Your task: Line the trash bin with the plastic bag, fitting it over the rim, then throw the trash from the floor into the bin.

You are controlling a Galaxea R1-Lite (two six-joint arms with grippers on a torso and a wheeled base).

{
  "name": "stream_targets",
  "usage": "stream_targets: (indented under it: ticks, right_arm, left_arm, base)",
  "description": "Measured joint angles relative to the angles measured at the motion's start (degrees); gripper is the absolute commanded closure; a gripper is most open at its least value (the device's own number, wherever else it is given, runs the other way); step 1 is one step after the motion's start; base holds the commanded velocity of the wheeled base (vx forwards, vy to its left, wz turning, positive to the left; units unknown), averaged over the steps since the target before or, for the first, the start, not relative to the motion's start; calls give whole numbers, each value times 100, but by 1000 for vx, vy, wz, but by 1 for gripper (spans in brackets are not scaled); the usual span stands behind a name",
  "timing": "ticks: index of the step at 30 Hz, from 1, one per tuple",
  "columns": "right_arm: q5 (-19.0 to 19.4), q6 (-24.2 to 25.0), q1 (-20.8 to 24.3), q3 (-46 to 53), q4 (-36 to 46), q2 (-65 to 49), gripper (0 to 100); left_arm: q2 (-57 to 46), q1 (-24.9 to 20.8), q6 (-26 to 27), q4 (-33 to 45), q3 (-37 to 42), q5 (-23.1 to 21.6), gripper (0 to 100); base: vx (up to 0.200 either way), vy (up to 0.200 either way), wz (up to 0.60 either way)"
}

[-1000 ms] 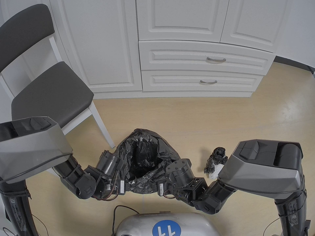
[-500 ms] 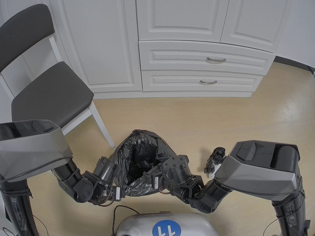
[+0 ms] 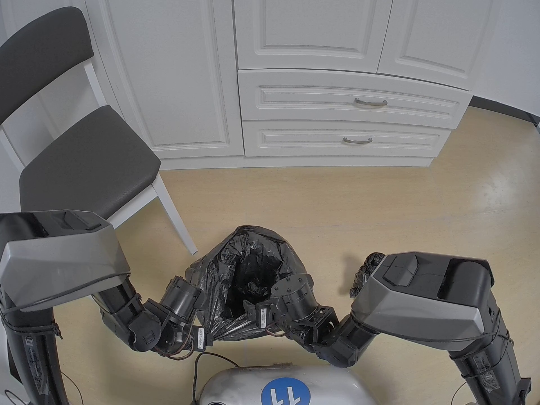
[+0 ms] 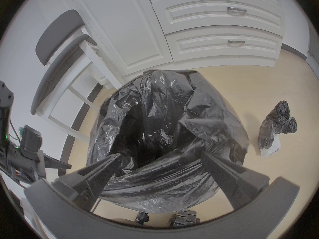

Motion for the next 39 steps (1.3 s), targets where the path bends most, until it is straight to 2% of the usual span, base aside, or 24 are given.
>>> stream_targets:
  ticks: [8,12,19,27,32,35,39]
  right_arm:
    - [2,-52,-41,112,1075,-169,0]
    - [7,-57,-41,187,1295,-345,0]
    - [9,17,-57,88,1112,-423,0]
    - [-2,57,-165,-67,217,-238,0]
    - [-236,79,-201,-129,-18,-257,0]
    - [-266,5,-211,-33,274,-423,0]
    - [-272,-96,-230,68,1276,-690,0]
  left_arm:
    - [-223,0,1,-154,105,-6,0]
    - [-306,32,6,-200,132,-4,0]
    - [-352,65,11,-235,99,-4,0]
    - [-350,128,20,-263,-77,5,0]
    - [-352,205,-7,-273,-339,2,0]
    - [-366,232,-13,-273,-425,0,0]
    - [-394,240,-16,-274,-467,-1,0]
  base:
    - [0,0,0]
    - [0,0,0]
    - [0,0,0]
    - [0,0,0]
    - [0,0,0]
    - [0,0,0]
    - [0,0,0]
